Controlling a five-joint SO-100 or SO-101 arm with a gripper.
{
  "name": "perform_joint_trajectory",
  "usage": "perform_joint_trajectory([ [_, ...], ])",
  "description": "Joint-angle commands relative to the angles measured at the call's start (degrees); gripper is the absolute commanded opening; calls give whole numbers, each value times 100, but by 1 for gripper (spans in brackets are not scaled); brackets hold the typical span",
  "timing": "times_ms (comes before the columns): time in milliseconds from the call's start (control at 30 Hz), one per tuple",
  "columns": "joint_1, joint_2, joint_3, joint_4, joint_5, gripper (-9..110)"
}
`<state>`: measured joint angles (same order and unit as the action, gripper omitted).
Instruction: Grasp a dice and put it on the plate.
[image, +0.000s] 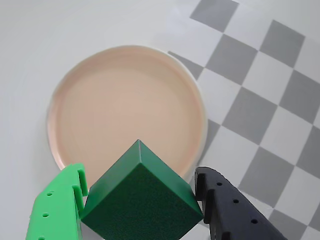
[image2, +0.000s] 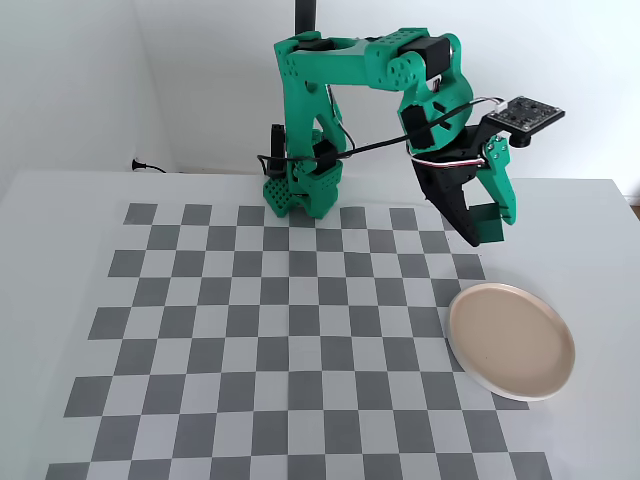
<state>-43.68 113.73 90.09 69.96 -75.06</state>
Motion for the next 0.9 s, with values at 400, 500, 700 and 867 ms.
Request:
perform_joint_trajectory([
  [400, -44, -2522, -2435, -448, 132, -4],
  [500, -35, -3120, -3050, -422, 149, -4],
  [700, -79, -4307, -4359, -264, 202, -4],
  [867, -158, -5353, -5414, -79, 264, -4],
])
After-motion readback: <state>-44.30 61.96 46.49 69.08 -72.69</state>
